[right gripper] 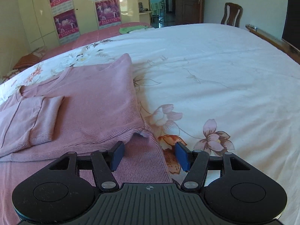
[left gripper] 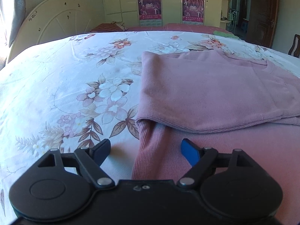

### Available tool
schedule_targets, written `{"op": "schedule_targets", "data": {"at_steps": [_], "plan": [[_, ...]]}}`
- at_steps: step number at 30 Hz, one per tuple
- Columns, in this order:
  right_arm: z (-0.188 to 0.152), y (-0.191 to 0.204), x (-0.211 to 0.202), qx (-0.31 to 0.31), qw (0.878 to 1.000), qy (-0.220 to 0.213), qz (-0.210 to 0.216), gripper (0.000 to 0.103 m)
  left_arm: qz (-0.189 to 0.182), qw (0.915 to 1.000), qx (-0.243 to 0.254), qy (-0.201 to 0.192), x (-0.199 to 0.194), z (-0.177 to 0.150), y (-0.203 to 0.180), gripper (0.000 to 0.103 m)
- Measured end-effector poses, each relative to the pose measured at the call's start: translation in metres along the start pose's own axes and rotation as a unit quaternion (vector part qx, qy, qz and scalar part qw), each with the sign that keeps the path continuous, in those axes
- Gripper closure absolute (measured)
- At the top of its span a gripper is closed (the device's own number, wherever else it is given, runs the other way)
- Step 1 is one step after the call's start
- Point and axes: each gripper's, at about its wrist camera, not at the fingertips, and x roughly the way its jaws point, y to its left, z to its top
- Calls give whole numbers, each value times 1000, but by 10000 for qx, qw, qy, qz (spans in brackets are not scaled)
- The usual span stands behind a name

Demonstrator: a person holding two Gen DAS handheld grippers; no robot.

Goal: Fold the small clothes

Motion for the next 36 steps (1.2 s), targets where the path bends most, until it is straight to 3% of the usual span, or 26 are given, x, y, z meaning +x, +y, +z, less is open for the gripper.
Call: {"op": "schedule_targets", "data": {"at_steps": [8, 17, 24, 30, 32, 36], "plan": [[0, 20, -37, -531, 9958, -326, 678, 44, -144, 9997, -173, -14, -25, -6, -21, 25], [-38, 52, -37, -1298, 9802, 136, 1487, 44, -55, 10000, -41, 36, -42, -33, -51, 23], [-61, 56, -33, -2027, 9674, 165, 1512, 44, 214, 9994, -271, 42, -54, -52, -36, 16], [-64, 44, -43, -1891, 9718, 195, 1398, 44, 329, 9987, -326, 202, -66, -57, -22, 17], [-67, 46, -53, -1752, 9722, 195, 1541, 44, 246, 9989, -329, 212, -73, -57, -23, 24], [-82, 66, -73, -1684, 9713, 156, 1674, 44, -231, 9997, 89, 37, -88, -59, -43, 23]]}}
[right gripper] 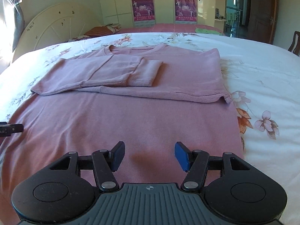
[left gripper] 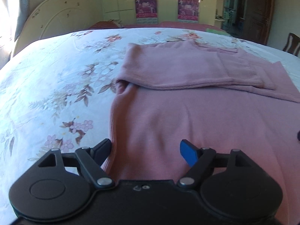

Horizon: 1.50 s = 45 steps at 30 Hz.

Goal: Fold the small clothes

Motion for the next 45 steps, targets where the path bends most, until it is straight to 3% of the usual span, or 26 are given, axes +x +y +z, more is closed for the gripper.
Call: {"op": "schedule_targets", "data": {"at_steps": [5, 11, 17, 23, 32, 37, 45], "plan": [[-12, 45, -5, -52, 10000, 40, 18, 44, -571, 9979, 318, -30, -6, -11, -18, 24], [-30, 75, -4, -248, 9989, 244, -302, 44, -670, 9963, 532, 30, -9, -36, -2, 19], [-52, 64, -21, -38, 9963, 293, -801, 44, -729, 9958, 549, 50, -19, -47, 21, 18], [-62, 81, -47, 66, 9975, 87, -695, 44, -739, 9960, 484, 131, -33, -51, 23, 20], [-75, 119, -54, -95, 9991, 68, -406, 44, -951, 9936, 583, 175, -53, -64, 2, 20], [-88, 109, -54, -43, 9979, 231, -598, 43, -867, 9941, 614, 219, -55, -75, 1, 19], [-95, 85, -83, 76, 9958, 117, -903, 43, -794, 9953, 500, 256, -64, -78, 13, 16]]}}
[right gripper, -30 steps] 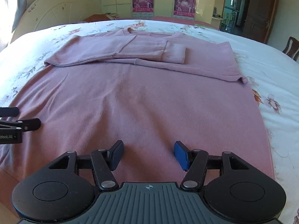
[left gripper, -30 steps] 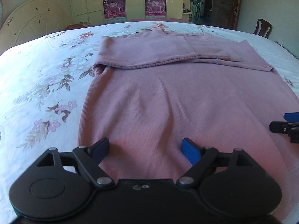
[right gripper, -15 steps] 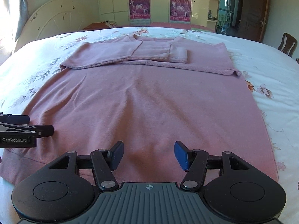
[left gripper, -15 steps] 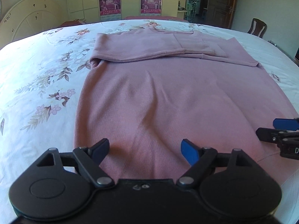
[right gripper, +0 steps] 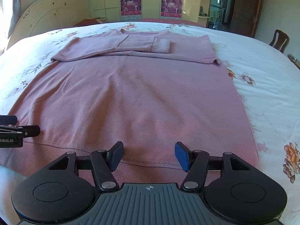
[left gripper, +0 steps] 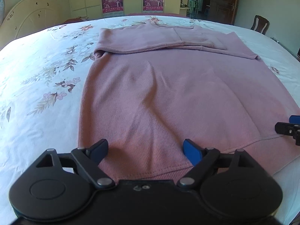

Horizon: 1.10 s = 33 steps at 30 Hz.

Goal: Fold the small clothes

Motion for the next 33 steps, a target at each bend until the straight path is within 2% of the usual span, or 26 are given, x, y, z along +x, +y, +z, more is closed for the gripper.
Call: {"op": "schedule_targets", "data": {"at_steps": [3, 6, 10, 12, 14, 15, 16, 17, 19, 20, 21, 22, 23, 24, 25, 26, 27, 28, 33], "plan": [[-2, -16, -10, 112, 9995, -51, -284, 43, 152, 9998, -106, -85, -13, -3, 13, 14], [-8, -43, -19, 382, 9973, -37, -630, 43, 348, 9988, -339, -103, -23, -10, 37, 4], [-20, -70, -18, 766, 9942, 234, -714, 43, 30, 9971, -654, 376, -15, -22, 57, 5], [-22, -76, -22, 883, 9934, 214, -696, 43, -125, 9975, -596, 351, -18, -26, 57, 5], [-21, -80, -24, 902, 9920, 184, -869, 39, -283, 9976, -492, 393, -19, -29, 53, 6], [-21, -83, -26, 943, 9907, 137, -967, 22, -340, 9974, -511, 381, -20, -30, 53, 9], [-21, -85, -27, 983, 9899, 67, -1023, 11, -421, 9970, -551, 353, -21, -32, 54, 17], [-21, -88, -26, 1001, 9899, 73, -999, 11, -480, 9967, -575, 298, -22, -33, 53, 22], [-23, -92, -19, 1078, 9908, 265, -774, 13, -547, 9961, -649, 233, -23, -33, 54, 43], [-25, -94, -15, 1126, 9905, 340, -712, 16, -576, 9955, -715, 233, -24, -32, 55, 47], [-26, -95, -13, 1177, 9902, 420, -616, 25, -611, 9949, -759, 243, -24, -31, 56, 58], [-28, -97, -13, 1238, 9901, 402, -534, 34, -679, 9940, -814, 272, -24, -30, 57, 74], [-27, -96, -15, 1255, 9903, 380, -468, 42, -790, 9926, -863, 326, -23, -29, 56, 82], [-26, -95, -16, 1258, 9905, 389, -403, 56, -859, 9918, -870, 372, -22, -27, 56, 88], [-25, -96, -16, 1292, 9903, 424, -303, 66, -872, 9917, -863, 379, -22, -26, 55, 92], [-23, -97, -16, 1344, 9896, 471, -180, 72, -910, 9912, -881, 386, -21, -23, 55, 95], [-20, -98, -15, 1417, 9885, 528, -22, 84, -948, 9902, -951, 380, -20, -21, 57, 98], [-17, -99, -14, 1483, 9872, 580, 117, 90, -1011, 9887, -1049, 365, -20, -17, 60, 98], [3, -107, -17, 1643, 9841, 517, 421, 91, -1264, 9858, -1106, 73, -23, 10, 62, 99]]}}
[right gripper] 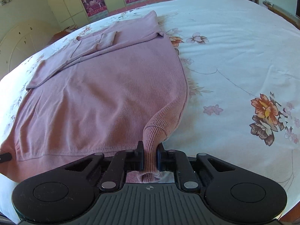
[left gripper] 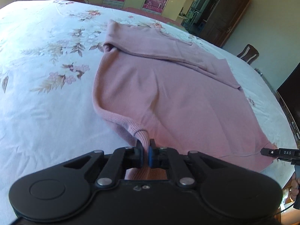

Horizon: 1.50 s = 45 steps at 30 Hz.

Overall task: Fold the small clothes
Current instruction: 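Grasp the hem with both grippers and lift it toward the collar, then lay the hem over the collar and open both grippers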

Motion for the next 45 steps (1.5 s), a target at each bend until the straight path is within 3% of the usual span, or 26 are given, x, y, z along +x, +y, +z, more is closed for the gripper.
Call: {"op": "schedule_targets", "data": {"at_steps": [10, 21, 29, 39, 42, 44, 45], "plan": [[83, 5, -9, 305, 9943, -766, 675, 91, -185, 9948, -183, -980, 6, 82, -15, 99], [216, 12, 74, 550, 9854, -1227, 1045, 92, 24, 9836, -469, -1740, 80, 193, -9, 99], [290, 8, 157, 821, 9840, -1132, 1108, 92, 324, 9804, -832, -1755, 150, 252, 9, 99], [329, -3, 222, 991, 9883, -782, 857, 91, 824, 9848, -934, -1210, 223, 285, 18, 98], [333, -4, 231, 1024, 9899, -615, 758, 89, 1034, 9861, -893, -950, 237, 289, 21, 83], [335, -4, 230, 1007, 9901, -654, 733, 68, 1112, 9850, -964, -903, 235, 289, 24, 66], [334, -4, 225, 968, 9899, -808, 643, 39, 1172, 9836, -990, -952, 231, 288, 26, 32]]}}
